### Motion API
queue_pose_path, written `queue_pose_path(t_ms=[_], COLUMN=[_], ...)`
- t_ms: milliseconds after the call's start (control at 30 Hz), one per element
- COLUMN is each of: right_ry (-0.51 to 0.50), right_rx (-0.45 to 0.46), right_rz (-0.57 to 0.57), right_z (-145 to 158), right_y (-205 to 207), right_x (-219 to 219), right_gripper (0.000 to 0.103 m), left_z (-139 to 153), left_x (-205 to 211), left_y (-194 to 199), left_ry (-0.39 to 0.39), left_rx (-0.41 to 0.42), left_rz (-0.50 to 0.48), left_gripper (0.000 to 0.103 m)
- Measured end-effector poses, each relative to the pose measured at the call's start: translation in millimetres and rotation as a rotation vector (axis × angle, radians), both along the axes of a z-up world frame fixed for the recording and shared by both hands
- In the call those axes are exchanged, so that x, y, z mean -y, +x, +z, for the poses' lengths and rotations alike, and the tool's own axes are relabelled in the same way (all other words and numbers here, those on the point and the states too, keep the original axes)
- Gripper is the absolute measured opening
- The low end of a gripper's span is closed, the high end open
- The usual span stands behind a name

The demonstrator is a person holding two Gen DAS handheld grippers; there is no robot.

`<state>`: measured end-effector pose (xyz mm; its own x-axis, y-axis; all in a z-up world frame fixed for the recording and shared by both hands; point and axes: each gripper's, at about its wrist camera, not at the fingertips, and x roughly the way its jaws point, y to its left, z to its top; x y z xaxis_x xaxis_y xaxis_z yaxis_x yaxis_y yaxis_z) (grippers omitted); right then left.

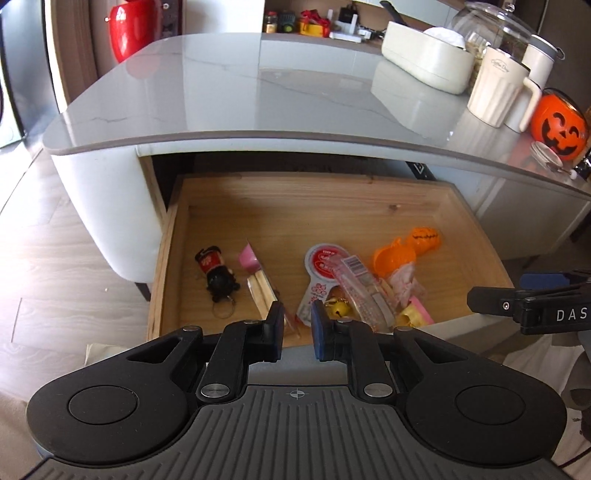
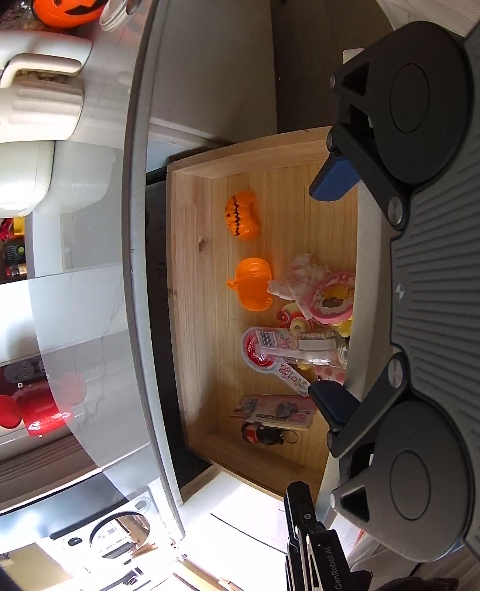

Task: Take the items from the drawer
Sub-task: 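Lower the left tool into the drawer onto the pink snack pack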

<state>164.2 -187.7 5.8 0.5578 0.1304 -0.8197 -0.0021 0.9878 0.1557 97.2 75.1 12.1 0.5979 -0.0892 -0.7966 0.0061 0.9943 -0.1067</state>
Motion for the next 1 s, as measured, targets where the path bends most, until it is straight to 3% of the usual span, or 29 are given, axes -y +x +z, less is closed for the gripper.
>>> queue_pose_path(t_ms=[267, 400, 567, 667, 767, 900, 1000], right_ry=[-0.021, -0.029, -0.016, 0.057, 0.107, -0.097, -0.181], right_rx=[0.035, 0.037, 0.058, 0.002, -0.010, 0.108, 0.165], right_rz=[-0.007, -0.009, 0.013, 0.059, 0.110, 0.230, 0.305], right_z=[-3.2, -3.4, -5.1, -6.9, -0.8, 21.0, 25.5], right_y=[-2.1, -1.6, -3.2, 9.8, 24.1, 37.6, 49.3], right_x=[-0.8, -1.6, 1.2, 14.5, 31.4, 35.1, 37.1], right_gripper=[0.103, 0.103, 0.103, 0.103, 0.103, 0.103, 0.103], left_z=[-5.3, -8.0, -4.7, 2.5, 2.8, -3.4, -14.1], left_x=[-1.6, 0.8, 12.6, 22.1, 25.1, 16.3, -5.6], left_y=[6.1, 19.4, 41.8, 53.8, 69.6, 88.4, 106.6], left_ry=[-0.011, 0.001, 0.038, 0.057, 0.061, 0.131, 0.068], left_rx=[-0.002, -0.051, -0.095, -0.060, -0.108, -0.196, -0.300], left_rz=[-0.015, -0.075, -0.220, -0.323, -0.391, -0.355, -0.208], left_gripper=[0.017, 0.018, 0.018, 0.018, 0.018, 0.018, 0.018])
